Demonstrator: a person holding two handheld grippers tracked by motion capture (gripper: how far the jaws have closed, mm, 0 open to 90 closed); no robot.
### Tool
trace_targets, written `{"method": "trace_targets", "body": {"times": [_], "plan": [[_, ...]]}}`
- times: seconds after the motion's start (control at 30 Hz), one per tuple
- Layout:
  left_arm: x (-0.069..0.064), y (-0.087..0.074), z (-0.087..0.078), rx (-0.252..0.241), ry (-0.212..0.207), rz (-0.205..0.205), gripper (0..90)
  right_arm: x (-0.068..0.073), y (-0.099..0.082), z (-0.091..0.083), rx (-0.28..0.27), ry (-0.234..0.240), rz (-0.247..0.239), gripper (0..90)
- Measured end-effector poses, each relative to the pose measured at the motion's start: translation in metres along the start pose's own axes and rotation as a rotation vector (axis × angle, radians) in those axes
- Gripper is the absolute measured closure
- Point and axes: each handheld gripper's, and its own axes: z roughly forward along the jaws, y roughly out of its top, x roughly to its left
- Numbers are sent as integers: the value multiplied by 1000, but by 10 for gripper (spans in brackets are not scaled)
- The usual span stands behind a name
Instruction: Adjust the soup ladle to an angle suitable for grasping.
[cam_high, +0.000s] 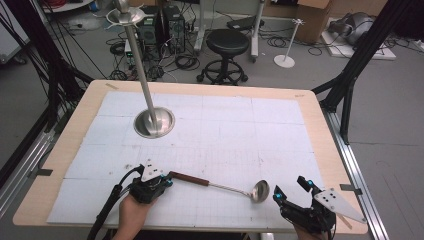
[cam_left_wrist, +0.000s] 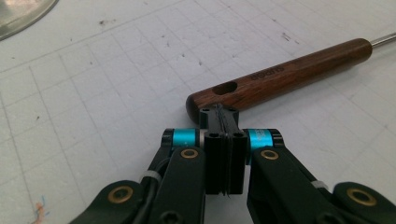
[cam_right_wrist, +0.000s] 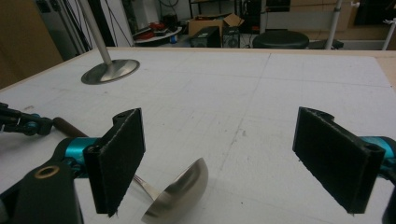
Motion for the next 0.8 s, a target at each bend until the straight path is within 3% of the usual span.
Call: {"method": "trace_targets", "body": {"times": [0.33,0.47,0.53,0.57,0.6,0.7,0.8], "plan": [[7,10,9,-14,17,-45,877,0,0,0,3,2,3,155],[7,8,5,-23,18,-35,838,-2,0,-1,1,0,5,155],[14,4,-11,-81,-16,-29,793,-2,-1,-1,0,0,7,155],[14,4,-11,-81,-16,-29,768,-2,0,-1,-3,-1,6,155],[19,1,-22,-135,-51,-30,742,-2,0,-1,-2,0,8,155],[31,-6,-44,-220,-108,-51,635,-1,0,0,1,6,0,155],[43,-13,-68,-309,-140,-71,534,2,0,2,7,13,-10,155]]}}
